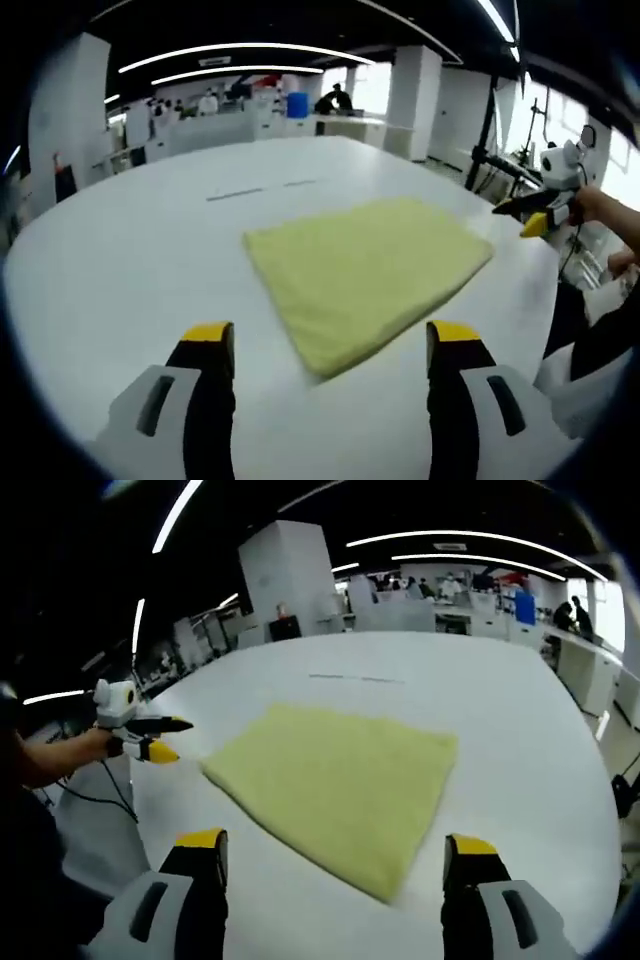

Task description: Fold the garment on the visible template until the final outline fits inside the template.

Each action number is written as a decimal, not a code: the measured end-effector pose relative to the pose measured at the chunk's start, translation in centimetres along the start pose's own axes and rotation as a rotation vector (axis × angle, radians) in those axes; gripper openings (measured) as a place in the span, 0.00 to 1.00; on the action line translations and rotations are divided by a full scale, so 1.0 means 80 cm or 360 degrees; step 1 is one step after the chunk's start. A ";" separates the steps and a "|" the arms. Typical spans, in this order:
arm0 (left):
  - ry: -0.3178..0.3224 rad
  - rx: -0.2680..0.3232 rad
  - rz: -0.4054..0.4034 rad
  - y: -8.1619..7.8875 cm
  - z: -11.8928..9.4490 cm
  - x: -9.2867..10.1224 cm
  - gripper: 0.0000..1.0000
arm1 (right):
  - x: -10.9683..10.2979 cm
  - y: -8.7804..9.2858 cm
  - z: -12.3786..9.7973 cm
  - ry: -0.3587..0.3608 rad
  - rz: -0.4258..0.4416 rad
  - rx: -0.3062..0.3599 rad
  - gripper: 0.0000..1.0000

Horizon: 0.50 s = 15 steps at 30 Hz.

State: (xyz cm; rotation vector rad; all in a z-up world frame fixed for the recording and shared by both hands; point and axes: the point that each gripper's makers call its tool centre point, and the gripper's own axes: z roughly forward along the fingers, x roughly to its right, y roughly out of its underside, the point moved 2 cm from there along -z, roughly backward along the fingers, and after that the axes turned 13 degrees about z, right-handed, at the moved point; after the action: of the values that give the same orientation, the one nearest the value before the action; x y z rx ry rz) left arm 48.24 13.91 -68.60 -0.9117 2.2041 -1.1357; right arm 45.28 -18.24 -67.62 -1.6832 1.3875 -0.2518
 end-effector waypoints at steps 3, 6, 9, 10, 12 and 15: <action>-0.0019 0.0024 0.0001 -0.007 -0.006 0.001 0.79 | -0.009 -0.005 -0.003 -0.0015 -0.0023 0.0018 0.95; -0.0014 0.0023 0.0031 -0.010 -0.010 0.004 0.86 | -0.014 -0.006 -0.003 -0.0016 -0.0063 0.0026 0.99; -0.0025 0.0035 0.0042 -0.013 -0.014 0.005 0.91 | -0.019 -0.005 -0.005 -0.0013 -0.0092 0.0021 0.99; -0.0027 0.0036 0.0041 -0.014 -0.015 0.005 0.93 | -0.020 -0.005 -0.005 -0.0011 -0.0096 0.0025 0.99; -0.0029 0.0040 0.0038 -0.015 -0.016 0.006 0.97 | -0.022 -0.005 -0.006 -0.0012 -0.0103 0.0024 0.99; -0.0028 0.0018 0.0065 -0.013 -0.018 0.008 0.99 | -0.022 -0.005 -0.007 -0.0003 -0.0105 0.0028 0.99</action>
State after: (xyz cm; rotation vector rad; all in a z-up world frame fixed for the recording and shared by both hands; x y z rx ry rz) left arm 47.22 13.71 -67.07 -0.8651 2.1900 -1.1157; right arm 44.61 -17.03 -66.34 -1.7164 1.3265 -0.2991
